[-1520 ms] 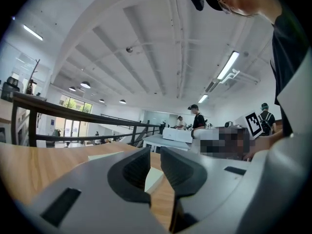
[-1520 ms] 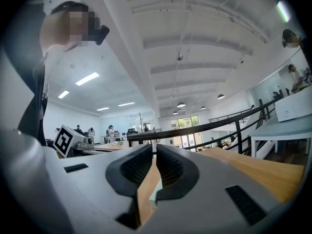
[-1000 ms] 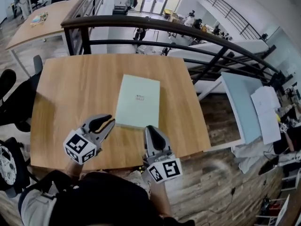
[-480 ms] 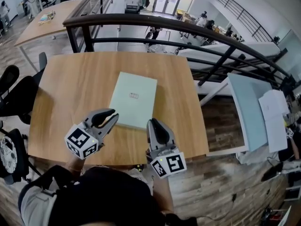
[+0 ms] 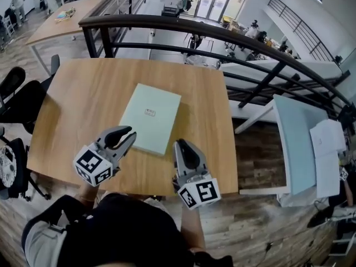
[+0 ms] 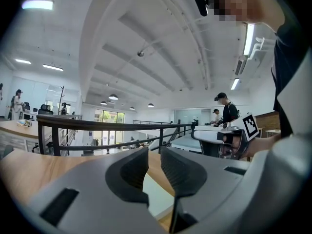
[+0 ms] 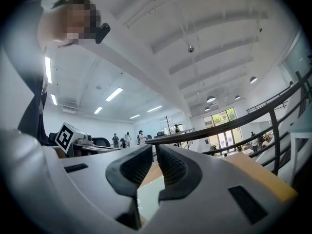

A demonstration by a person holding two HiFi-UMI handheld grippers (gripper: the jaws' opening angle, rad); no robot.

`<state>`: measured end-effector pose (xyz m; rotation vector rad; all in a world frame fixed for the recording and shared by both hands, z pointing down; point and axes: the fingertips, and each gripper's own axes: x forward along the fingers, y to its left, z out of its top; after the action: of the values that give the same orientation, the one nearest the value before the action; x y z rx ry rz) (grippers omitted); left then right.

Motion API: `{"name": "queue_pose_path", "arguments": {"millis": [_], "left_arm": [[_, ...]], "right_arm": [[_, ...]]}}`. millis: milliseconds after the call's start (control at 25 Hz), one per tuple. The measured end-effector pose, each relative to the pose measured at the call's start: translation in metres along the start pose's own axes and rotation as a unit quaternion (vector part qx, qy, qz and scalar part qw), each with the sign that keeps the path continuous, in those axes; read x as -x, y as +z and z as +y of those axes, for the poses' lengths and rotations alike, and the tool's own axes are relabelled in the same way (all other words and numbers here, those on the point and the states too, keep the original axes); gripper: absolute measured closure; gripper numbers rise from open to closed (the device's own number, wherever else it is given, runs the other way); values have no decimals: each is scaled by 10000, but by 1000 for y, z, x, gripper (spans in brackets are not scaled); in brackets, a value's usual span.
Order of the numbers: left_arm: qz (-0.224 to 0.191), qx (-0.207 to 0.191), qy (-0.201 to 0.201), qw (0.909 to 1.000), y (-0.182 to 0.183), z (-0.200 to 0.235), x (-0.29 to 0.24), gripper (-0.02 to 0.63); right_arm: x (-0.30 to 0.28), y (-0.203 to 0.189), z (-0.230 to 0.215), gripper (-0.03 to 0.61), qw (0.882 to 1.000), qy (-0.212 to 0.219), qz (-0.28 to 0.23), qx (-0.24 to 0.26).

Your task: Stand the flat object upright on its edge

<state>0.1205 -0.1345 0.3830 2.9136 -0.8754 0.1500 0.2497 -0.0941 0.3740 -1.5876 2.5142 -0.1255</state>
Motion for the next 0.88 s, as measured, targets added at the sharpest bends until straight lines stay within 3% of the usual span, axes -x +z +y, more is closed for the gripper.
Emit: {"name": "queue_pose_path", "arguments": {"millis": [320, 440, 640, 880], "left_arm": [[100, -12, 392, 9992, -1, -11, -5, 540], [200, -183, 558, 9981, -1, -10, -1, 540], [198, -315, 709, 9968, 3, 3, 10, 538], [115, -199, 791, 9966, 3, 28, 12, 538]], "right_arm": [[5, 0, -23, 545, 9993, 312, -92, -188], [3, -3, -23, 545, 9987, 418, -110, -254], [-10, -12, -19, 545, 9982, 511, -44, -297], [-25, -14, -15, 543, 9979, 574, 20, -287]]}}
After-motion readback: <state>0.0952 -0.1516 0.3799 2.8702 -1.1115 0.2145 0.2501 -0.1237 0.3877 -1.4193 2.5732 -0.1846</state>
